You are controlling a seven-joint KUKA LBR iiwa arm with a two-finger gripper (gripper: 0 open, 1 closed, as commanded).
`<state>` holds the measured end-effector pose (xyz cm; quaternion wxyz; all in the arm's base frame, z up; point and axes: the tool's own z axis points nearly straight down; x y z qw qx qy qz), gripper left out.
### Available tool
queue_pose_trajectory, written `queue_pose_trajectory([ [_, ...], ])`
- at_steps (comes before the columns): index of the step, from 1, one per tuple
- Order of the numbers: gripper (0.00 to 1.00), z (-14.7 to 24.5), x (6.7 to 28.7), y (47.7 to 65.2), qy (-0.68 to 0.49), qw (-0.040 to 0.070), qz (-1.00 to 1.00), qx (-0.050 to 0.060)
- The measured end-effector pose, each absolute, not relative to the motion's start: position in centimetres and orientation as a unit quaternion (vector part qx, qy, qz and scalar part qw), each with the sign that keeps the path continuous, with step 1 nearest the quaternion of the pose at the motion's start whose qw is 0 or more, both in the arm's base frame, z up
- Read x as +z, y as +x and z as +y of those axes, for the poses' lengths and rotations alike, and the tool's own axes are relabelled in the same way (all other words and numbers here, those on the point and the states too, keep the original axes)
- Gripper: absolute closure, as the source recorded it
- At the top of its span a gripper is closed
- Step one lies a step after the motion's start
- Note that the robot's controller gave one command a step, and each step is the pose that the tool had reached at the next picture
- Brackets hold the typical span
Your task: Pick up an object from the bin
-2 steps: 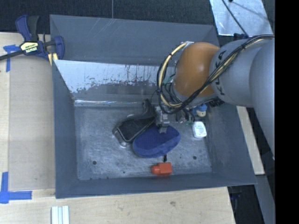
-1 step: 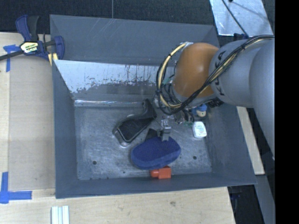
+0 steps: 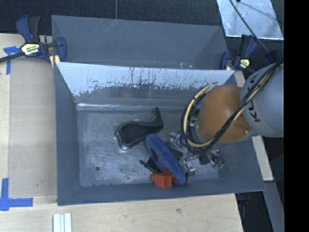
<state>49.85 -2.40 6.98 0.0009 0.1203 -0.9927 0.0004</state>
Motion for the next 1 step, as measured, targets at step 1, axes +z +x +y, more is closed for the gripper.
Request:
queue_pose_trajectory([
  [1, 1.00, -2.28, 7.03, 50.08, 0.121, -0.002, -0.993, 0.000],
])
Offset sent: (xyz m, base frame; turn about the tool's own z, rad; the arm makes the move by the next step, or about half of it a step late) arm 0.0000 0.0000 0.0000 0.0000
